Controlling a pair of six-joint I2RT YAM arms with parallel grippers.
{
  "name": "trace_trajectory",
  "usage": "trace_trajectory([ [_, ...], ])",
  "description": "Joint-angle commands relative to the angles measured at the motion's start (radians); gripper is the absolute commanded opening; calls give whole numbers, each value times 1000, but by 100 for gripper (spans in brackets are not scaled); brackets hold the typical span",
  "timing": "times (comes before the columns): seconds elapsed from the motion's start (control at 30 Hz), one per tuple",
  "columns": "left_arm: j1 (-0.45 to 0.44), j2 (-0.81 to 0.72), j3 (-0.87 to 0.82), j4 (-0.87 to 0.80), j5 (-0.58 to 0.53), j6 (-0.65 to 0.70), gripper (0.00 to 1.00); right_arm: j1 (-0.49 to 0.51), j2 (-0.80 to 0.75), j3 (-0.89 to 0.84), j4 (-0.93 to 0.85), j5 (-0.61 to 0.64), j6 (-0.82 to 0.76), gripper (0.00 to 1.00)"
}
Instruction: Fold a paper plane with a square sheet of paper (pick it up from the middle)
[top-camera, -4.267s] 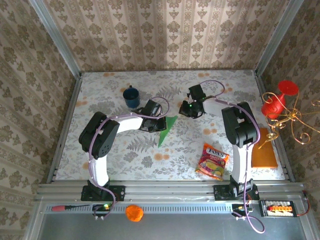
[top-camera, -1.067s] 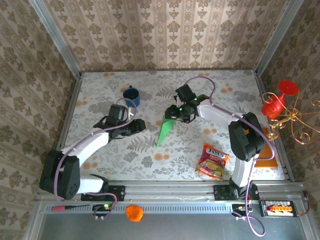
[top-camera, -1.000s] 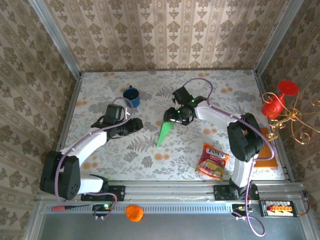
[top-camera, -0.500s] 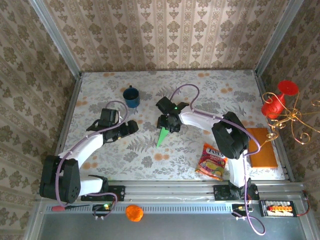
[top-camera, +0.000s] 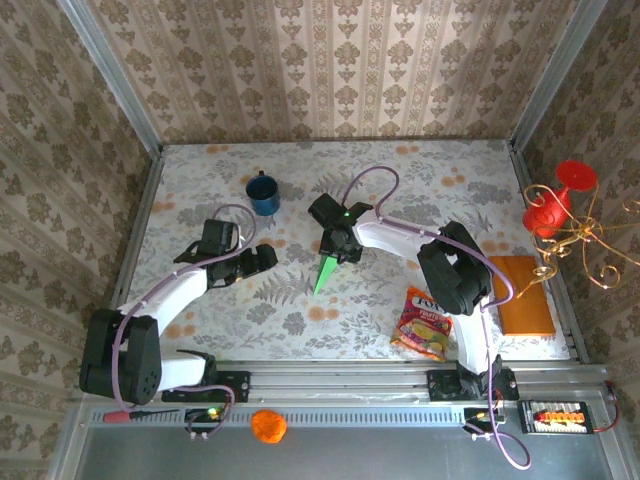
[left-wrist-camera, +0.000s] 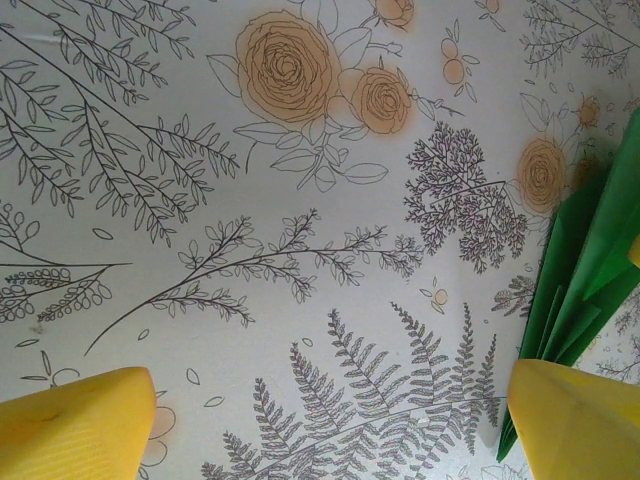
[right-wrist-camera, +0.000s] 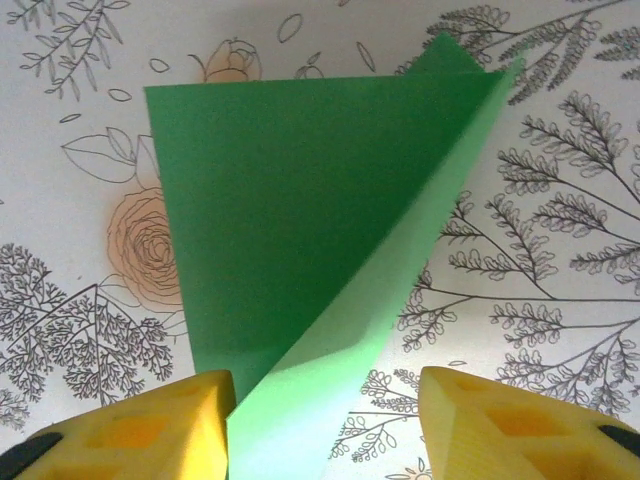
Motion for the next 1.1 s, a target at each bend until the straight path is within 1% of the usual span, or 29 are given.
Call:
trace_trajectory([
  [0.0,9,12,-8,-3,4,23,92,11,-25,-5,-42,62,34,49],
  [0.23,9,20,-9,-2,4,21,93,16,-55,-42,-37,80,77,37],
  [0.4,9,23,-8,0,2,21,93,19,-69,-68,-22,81,103,32],
  [0.53,9,24,-7,0,2,19,93,19,-83,-88,-5,93,106,17],
  [0.73,25,-2,-14,4,0,4,93,19,-120,-90,-6,137,79,2],
  [0.93,93,-70,-50,39,40,-42,94,19,-179,-57,-21,171,-17,1],
  [1.07,137,-91,-58,45,75,-61,94,17,-209,-23,9,124,-121,1],
])
